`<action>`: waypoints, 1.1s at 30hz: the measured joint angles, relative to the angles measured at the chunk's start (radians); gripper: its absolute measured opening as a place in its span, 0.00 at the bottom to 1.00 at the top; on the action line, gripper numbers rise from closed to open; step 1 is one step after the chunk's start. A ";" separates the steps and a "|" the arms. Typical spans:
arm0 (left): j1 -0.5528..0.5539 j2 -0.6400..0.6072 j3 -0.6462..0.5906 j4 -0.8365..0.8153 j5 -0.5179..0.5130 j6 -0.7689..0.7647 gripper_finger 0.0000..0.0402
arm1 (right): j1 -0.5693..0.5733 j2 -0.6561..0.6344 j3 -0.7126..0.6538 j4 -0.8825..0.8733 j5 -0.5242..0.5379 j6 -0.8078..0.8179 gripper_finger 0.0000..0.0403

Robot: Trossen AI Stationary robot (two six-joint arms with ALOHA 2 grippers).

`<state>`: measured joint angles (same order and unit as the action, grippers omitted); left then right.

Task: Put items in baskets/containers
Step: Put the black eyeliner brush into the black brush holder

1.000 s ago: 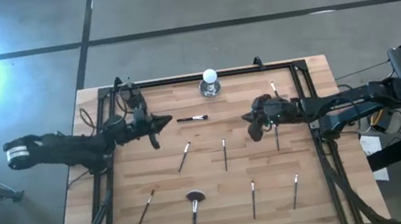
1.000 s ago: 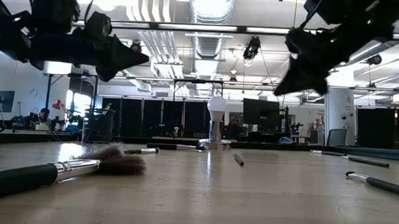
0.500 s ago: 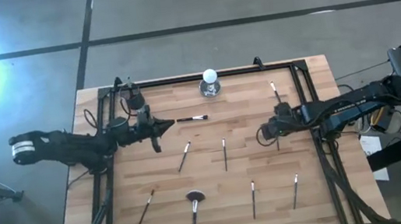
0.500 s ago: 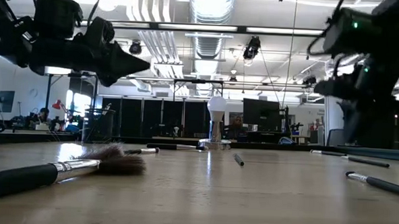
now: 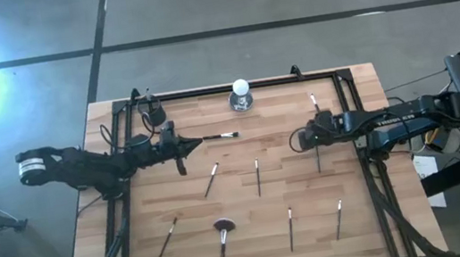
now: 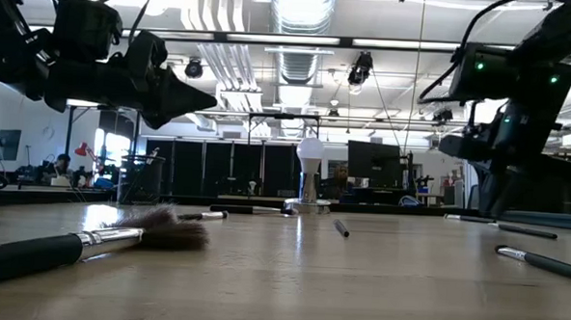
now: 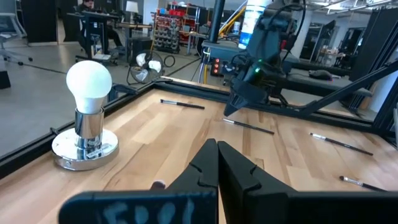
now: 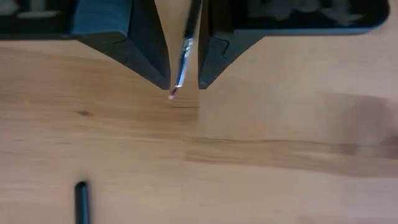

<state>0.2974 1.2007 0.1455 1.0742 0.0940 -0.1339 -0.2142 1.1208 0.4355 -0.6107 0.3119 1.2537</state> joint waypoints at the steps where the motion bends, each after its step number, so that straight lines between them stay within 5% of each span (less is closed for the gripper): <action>1: 0.000 -0.001 0.000 0.000 0.000 -0.002 0.00 | -0.006 0.014 0.000 -0.001 -0.002 -0.004 0.18; 12: 0.000 -0.002 0.002 0.000 0.000 -0.036 0.00 | -0.013 0.169 0.028 0.027 -0.032 -0.051 0.13; 22: 0.002 -0.002 0.028 -0.065 -0.030 -0.224 0.00 | -0.014 0.147 0.045 0.040 -0.053 -0.158 0.03; 27: 0.001 -0.001 0.028 -0.065 -0.035 -0.299 0.01 | 0.002 0.053 0.041 0.142 -0.069 -0.263 0.02; 33: -0.025 0.000 0.036 -0.054 -0.032 -0.319 0.12 | 0.036 -0.015 0.038 0.471 -0.047 -0.446 0.02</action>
<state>0.2725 1.2007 0.1818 1.0206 0.0616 -0.4528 -0.1780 1.1062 0.4736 -0.1398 0.2650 0.8073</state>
